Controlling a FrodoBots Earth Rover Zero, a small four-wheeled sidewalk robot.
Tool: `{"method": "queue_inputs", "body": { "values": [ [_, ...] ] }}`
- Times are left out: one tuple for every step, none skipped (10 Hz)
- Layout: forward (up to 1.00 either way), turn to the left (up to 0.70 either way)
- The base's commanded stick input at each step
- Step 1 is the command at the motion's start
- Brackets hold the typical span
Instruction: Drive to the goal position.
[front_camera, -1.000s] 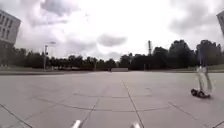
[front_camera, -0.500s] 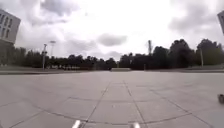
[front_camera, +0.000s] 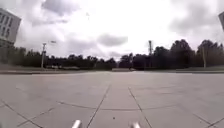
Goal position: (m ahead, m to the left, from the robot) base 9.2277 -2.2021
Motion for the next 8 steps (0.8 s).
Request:
{"method": "queue_inputs", "body": {
  "values": [
    [0.7, 0.0],
    [0.7, 0.0],
    [0.7, 0.0],
    [0.7, 0.0],
    [0.7, 0.0],
    [0.7, 0.0],
    [0.7, 0.0],
    [0.7, 0.0]
  ]
}}
